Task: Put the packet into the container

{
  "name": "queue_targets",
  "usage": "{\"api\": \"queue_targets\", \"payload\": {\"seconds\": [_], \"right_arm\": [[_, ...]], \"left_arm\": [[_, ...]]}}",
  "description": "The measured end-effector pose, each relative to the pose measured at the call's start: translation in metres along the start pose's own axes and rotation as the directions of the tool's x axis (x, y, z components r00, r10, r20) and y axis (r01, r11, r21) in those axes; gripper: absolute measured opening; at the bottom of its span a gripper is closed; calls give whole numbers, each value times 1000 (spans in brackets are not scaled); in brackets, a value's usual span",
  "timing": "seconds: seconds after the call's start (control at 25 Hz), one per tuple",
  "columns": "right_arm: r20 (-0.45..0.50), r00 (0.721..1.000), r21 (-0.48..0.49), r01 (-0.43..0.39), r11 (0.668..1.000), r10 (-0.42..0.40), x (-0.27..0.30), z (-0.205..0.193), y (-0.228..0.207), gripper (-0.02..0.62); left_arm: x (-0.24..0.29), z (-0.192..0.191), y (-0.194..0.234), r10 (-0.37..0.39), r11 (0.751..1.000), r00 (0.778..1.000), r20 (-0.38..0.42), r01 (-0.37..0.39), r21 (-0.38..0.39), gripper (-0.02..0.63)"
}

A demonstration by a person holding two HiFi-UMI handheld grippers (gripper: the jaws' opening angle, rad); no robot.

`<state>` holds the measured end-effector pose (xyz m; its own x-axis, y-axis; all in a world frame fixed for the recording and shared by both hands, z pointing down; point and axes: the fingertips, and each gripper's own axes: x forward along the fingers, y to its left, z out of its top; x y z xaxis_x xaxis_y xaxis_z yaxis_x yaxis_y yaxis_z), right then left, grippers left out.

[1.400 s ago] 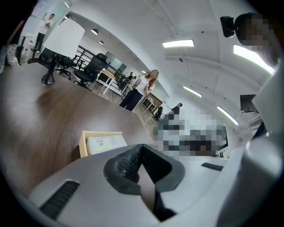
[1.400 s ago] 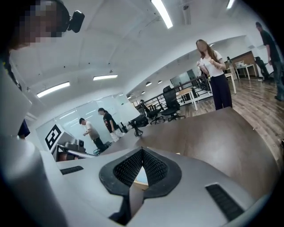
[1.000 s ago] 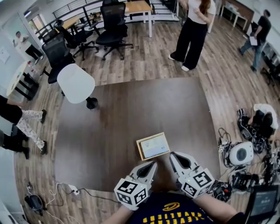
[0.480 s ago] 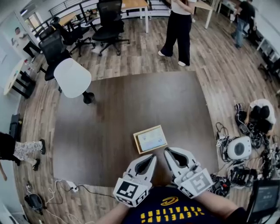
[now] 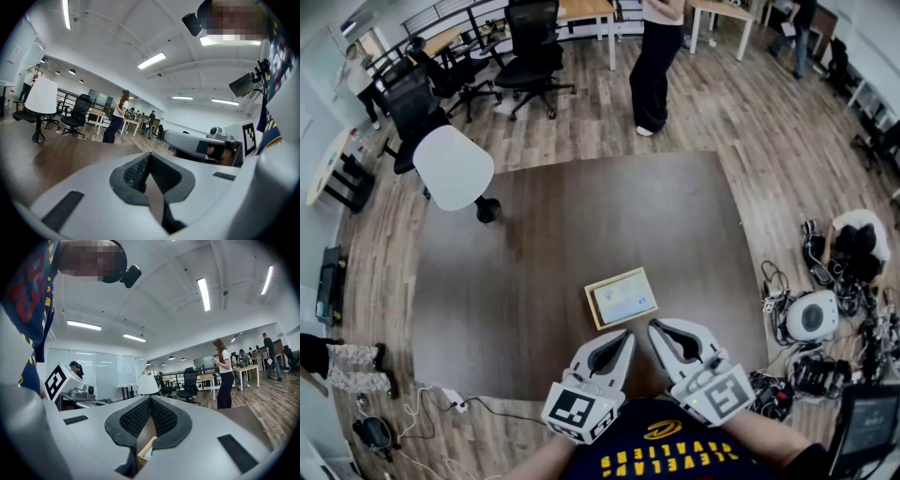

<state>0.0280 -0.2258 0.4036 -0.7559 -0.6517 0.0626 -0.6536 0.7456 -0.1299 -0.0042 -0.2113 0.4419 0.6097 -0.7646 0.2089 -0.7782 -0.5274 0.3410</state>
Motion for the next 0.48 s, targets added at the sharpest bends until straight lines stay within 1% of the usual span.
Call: {"api": "queue_targets", "payload": {"seconds": [0.24, 0.48], "right_arm": [[3, 1000, -12, -6, 1000, 6, 2, -2, 0, 9], [-7, 1000, -25, -3, 1000, 3, 3, -3, 1, 9]], "left_arm": [[0, -2, 3, 3, 1000, 1000, -3, -3, 15, -2], [-1, -2, 5, 1, 1000, 1000, -15, -1, -4, -2]]}}
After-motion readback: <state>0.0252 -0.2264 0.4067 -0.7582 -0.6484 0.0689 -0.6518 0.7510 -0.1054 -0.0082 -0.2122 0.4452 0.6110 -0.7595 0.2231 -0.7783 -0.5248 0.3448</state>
